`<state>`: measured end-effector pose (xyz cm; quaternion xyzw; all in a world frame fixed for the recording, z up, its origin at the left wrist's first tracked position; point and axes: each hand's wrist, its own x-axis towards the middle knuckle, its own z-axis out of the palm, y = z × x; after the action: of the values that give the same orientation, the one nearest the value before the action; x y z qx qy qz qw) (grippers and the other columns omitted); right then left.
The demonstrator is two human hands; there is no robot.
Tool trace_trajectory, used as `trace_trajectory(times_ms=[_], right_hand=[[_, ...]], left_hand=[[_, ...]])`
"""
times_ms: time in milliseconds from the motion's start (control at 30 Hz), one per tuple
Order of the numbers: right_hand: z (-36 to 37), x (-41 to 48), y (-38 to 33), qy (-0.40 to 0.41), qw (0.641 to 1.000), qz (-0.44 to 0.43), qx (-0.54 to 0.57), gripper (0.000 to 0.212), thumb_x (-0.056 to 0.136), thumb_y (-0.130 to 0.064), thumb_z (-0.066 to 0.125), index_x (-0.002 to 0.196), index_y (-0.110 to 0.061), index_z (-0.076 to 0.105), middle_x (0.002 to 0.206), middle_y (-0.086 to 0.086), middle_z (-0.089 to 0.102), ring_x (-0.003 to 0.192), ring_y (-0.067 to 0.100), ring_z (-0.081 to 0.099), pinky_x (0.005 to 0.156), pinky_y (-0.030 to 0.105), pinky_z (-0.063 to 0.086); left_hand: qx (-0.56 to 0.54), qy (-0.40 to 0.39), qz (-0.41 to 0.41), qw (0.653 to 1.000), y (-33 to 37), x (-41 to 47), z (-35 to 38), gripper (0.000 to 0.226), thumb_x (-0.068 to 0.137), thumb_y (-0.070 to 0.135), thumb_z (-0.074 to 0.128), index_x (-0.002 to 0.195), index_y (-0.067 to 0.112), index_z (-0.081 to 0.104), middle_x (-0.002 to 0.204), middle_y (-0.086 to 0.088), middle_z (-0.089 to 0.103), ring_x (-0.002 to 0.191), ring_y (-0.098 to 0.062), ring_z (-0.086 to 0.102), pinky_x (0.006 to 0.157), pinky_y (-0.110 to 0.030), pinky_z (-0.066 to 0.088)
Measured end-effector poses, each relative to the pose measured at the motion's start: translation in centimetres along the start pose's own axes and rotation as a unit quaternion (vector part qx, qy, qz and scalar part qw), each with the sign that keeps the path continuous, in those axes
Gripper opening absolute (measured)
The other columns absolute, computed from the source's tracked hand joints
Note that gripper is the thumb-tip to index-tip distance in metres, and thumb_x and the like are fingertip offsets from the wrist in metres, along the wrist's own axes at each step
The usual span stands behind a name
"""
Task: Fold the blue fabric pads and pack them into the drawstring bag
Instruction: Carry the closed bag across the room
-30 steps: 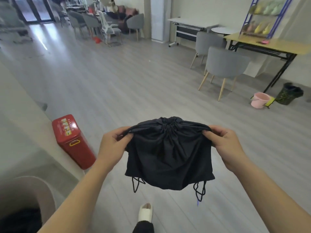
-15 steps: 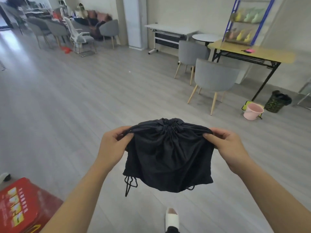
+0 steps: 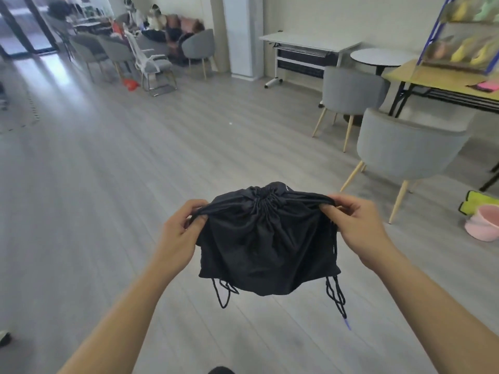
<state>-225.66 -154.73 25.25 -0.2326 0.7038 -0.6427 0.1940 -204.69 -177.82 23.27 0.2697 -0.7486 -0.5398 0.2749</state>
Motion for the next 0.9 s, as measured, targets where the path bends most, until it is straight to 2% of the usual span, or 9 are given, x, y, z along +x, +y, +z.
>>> trace_trajectory(times_ms=[100, 200, 300, 433, 500, 600, 700, 800, 900], right_hand=[[2.6, 9.8, 0.5, 0.008, 1.0, -0.014, -0.011, 0.025, 0.095, -0.001, 0.061, 0.087, -0.019, 0.077, 0.069, -0.005, 0.074, 0.059, 0.005, 0.064, 0.054, 0.016, 0.05], [5.1, 19.6, 1.0, 0.009, 1.0, -0.01, -0.024, 0.023, 0.095, -0.002, 0.061, 0.09, -0.019, 0.076, 0.069, -0.007, 0.074, 0.06, 0.003, 0.065, 0.054, 0.014, 0.049], [7.1, 29.0, 0.9, 0.022, 0.999, -0.001, -0.04, 0.026, 0.094, -0.002, 0.063, 0.087, -0.023, 0.076, 0.071, -0.01, 0.074, 0.065, 0.004, 0.066, 0.057, 0.018, 0.052], [9.1, 40.2, 0.1, 0.052, 0.998, 0.013, -0.026, 0.026, 0.093, 0.002, 0.063, 0.088, -0.022, 0.074, 0.071, -0.011, 0.073, 0.062, 0.002, 0.065, 0.055, 0.017, 0.051], [9.6, 45.9, 0.1, 0.08, 0.996, 0.023, -0.024, 0.025, 0.092, 0.0, 0.065, 0.088, -0.023, 0.072, 0.074, -0.007, 0.072, 0.062, 0.003, 0.065, 0.056, 0.021, 0.051], [10.2, 54.2, 0.9, 0.109, 0.993, 0.032, -0.021, 0.024, 0.092, -0.002, 0.066, 0.088, -0.025, 0.071, 0.08, -0.002, 0.072, 0.063, 0.003, 0.066, 0.058, 0.021, 0.05], [11.0, 63.4, 2.3, 0.119, 0.992, 0.036, -0.019, 0.022, 0.093, -0.004, 0.066, 0.088, -0.024, 0.073, 0.082, -0.002, 0.074, 0.068, 0.005, 0.067, 0.059, 0.02, 0.051], [11.6, 73.3, 3.7, 0.12, 0.992, 0.027, -0.012, 0.02, 0.093, -0.003, 0.065, 0.09, -0.02, 0.074, 0.082, 0.001, 0.074, 0.068, 0.003, 0.067, 0.058, 0.016, 0.051], [12.5, 83.5, 4.1, 0.113, 0.993, 0.023, -0.005, 0.021, 0.091, 0.0, 0.066, 0.088, -0.02, 0.074, 0.078, -0.001, 0.074, 0.064, 0.0, 0.065, 0.057, 0.014, 0.051]], left_hand=[[-0.006, -0.005, 0.003, 1.0, -2.0, 9.8, -0.1, 0.03, 0.104, 0.007, 0.049, 0.099, 0.032, 0.066, 0.091, 0.009, 0.07, 0.077, -0.02, 0.061, 0.067, -0.045, 0.054], [-0.007, -0.016, 0.005, 1.0, -4.6, 20.3, -0.4, 0.029, 0.104, 0.01, 0.05, 0.1, 0.034, 0.066, 0.088, 0.011, 0.069, 0.073, -0.016, 0.061, 0.068, -0.044, 0.052], [-0.017, -0.03, 0.004, 0.999, -6.7, 30.7, -0.5, 0.025, 0.104, 0.013, 0.051, 0.105, 0.033, 0.066, 0.093, 0.009, 0.071, 0.078, -0.021, 0.064, 0.071, -0.049, 0.053], [-0.032, -0.057, 0.002, 0.998, -7.1, 44.0, -0.2, 0.021, 0.101, 0.019, 0.054, 0.105, 0.035, 0.066, 0.096, 0.008, 0.072, 0.086, -0.026, 0.067, 0.071, -0.051, 0.052], [-0.027, -0.07, 0.002, 0.997, -6.9, 50.7, 0.6, 0.02, 0.099, 0.022, 0.053, 0.102, 0.038, 0.066, 0.094, 0.008, 0.072, 0.085, -0.032, 0.066, 0.07, -0.055, 0.054], [-0.012, -0.081, -0.002, 0.997, -7.2, 60.2, 2.1, 0.032, 0.1, 0.013, 0.054, 0.095, 0.042, 0.067, 0.089, 0.008, 0.072, 0.075, -0.027, 0.065, 0.068, -0.051, 0.054], [-0.003, -0.083, -0.004, 0.997, -8.8, 69.8, 4.0, 0.024, 0.095, 0.018, 0.056, 0.098, 0.038, 0.069, 0.089, 0.007, 0.073, 0.075, -0.03, 0.065, 0.072, -0.059, 0.055], [-0.023, -0.054, -0.024, 0.998, -10.6, 79.1, 6.0, 0.029, 0.098, 0.006, 0.055, 0.099, 0.03, 0.072, 0.088, 0.005, 0.074, 0.073, -0.025, 0.063, 0.071, -0.063, 0.055], [-0.039, -0.029, -0.053, 0.997, -11.1, 88.3, 7.6, 0.028, 0.098, 0.0, 0.054, 0.1, 0.021, 0.072, 0.079, 0.01, 0.072, 0.066, -0.017, 0.061, 0.068, -0.064, 0.055]])
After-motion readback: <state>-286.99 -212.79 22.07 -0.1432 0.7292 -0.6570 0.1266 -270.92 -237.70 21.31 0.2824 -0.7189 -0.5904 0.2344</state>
